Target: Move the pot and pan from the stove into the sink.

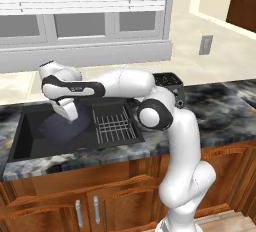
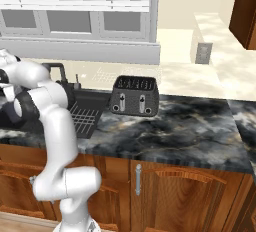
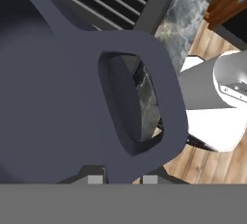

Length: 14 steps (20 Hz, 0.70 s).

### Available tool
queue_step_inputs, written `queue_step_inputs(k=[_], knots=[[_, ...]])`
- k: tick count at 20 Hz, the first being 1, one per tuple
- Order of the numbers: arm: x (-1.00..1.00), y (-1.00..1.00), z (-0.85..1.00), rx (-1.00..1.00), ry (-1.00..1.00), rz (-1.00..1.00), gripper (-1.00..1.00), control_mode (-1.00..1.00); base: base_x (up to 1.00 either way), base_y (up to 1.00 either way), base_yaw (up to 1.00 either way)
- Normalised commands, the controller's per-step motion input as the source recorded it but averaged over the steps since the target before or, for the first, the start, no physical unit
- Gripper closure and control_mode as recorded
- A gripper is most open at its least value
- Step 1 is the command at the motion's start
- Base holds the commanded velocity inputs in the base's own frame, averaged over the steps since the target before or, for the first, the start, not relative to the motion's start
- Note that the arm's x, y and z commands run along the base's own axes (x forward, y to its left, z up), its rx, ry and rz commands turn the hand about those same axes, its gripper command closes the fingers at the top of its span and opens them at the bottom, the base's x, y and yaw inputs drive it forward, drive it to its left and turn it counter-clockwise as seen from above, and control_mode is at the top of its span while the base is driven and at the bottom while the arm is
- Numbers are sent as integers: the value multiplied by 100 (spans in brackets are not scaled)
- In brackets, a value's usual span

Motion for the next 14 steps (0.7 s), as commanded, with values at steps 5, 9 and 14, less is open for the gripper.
queue_step_inputs(k=[5,9,14], knots=[[22,0,-36,1,0,-4,100,-100,0,0,0],[34,3,-31,2,-1,-6,100,-100,0,0,0],[40,12,-36,0,-3,-10,100,-100,0,0,0]])
